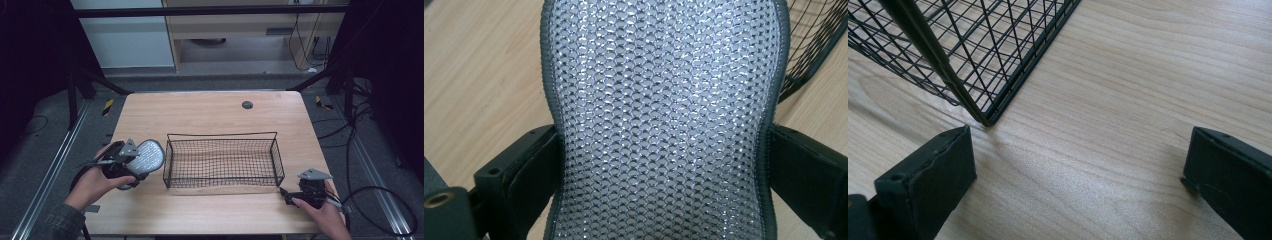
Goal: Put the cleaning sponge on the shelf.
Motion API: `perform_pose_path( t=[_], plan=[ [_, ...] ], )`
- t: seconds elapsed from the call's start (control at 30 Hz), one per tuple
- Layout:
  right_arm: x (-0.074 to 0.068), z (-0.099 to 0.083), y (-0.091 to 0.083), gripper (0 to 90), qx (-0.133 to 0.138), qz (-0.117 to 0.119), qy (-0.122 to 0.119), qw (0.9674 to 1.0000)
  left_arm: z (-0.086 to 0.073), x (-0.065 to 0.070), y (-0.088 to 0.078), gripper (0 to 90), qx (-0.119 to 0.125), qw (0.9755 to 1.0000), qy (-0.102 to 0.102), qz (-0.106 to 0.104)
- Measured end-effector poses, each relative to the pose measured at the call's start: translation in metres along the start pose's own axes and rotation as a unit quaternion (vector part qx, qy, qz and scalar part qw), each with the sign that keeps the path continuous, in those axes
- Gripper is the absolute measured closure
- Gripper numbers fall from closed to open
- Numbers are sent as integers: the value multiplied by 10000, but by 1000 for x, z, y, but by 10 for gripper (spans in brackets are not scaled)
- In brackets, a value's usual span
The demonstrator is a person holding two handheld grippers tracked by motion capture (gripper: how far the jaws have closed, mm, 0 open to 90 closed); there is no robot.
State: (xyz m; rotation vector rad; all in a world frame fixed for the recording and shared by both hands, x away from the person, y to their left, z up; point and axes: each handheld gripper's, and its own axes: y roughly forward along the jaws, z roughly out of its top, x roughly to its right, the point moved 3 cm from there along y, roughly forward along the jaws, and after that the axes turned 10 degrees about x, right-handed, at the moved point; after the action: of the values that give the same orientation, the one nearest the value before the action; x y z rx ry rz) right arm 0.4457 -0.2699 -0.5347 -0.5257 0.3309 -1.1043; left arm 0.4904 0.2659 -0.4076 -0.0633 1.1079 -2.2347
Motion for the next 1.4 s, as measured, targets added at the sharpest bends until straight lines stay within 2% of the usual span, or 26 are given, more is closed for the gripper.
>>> perform_pose_path(
  t=[0.33, 0.6, 0.73, 1.2, 1.4],
  plan=[
    [0, 0, 0, 5, 2, 8, -5, 10000, 33, 5, 0, 44, 58, 9995, 321, -1],
    [0, 0, 0, 5, 2, 7, -1, 10000, 61, 12, 4, 44, 108, 9980, 621, -68],
    [0, 0, 0, 5, 1, 6, -3, 10000, 72, 15, 8, 44, 137, 9974, 699, -79],
    [0, 0, 0, 5, 1, 17, -4, 10000, 106, 33, 27, 45, 94, 9936, 1101, -244],
    [0, 0, 0, 5, 3, 16, -1, 10000, 115, 39, 35, 45, 82, 9926, 1164, -330]
  ],
)
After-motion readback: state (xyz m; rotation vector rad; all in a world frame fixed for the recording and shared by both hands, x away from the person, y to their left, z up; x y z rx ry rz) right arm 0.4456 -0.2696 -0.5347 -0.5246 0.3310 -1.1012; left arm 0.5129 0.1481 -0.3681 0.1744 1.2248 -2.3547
